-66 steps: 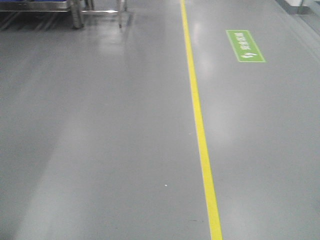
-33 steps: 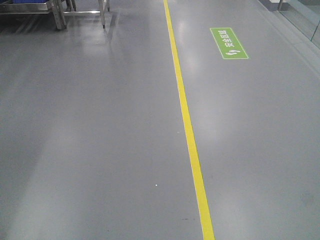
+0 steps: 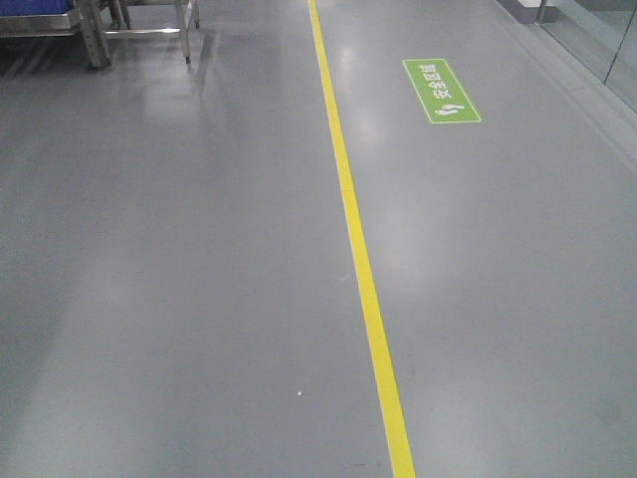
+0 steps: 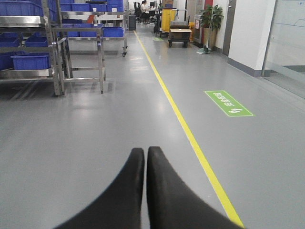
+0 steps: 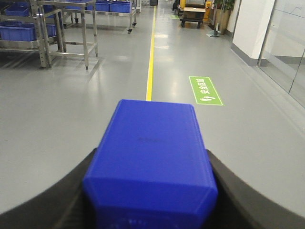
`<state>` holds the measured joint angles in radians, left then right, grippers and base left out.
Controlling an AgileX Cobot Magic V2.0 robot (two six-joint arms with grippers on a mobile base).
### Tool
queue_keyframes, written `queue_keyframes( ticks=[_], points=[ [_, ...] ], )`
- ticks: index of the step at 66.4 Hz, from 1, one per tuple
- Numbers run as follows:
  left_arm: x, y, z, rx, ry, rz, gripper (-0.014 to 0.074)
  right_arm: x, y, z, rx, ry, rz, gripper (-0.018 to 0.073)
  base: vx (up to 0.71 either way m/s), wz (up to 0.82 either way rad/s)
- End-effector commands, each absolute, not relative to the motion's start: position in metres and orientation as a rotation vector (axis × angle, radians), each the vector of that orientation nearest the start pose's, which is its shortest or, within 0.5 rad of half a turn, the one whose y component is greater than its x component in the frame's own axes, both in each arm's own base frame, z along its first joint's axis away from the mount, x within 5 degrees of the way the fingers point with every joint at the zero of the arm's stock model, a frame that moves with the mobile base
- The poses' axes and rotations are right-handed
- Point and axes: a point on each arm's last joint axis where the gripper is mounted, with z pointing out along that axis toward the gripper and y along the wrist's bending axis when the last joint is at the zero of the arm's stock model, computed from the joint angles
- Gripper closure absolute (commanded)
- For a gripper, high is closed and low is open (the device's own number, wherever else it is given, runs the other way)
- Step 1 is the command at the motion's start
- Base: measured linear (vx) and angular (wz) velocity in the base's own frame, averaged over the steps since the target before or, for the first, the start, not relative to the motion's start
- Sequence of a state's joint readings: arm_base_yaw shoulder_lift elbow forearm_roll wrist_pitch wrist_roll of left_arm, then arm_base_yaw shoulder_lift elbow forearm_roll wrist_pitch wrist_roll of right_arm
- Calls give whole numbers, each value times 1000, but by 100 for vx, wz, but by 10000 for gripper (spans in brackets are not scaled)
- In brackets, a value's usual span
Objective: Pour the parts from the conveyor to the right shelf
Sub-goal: 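Drive along the yellow floor line holding the block in the right gripper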
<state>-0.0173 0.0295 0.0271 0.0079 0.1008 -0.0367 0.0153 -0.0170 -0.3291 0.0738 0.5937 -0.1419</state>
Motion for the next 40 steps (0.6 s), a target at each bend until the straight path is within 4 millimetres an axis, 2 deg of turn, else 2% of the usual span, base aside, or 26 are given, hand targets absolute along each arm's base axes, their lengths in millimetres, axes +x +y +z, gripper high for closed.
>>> queue_keyframes(
  ticks=[1,20,40],
  points=[
    [60,-2,206,-16,1559,-56,602,25,4,283,-104,1633,-30,564,26,-12],
    [60,-2,206,-16,1559,-56,602,25,4,283,-104,1633,-30,564,34,-7],
    [60,-2,206,-16,1559,-56,602,25,4,283,-104,1633,-30,564,49,-4]
  ],
)
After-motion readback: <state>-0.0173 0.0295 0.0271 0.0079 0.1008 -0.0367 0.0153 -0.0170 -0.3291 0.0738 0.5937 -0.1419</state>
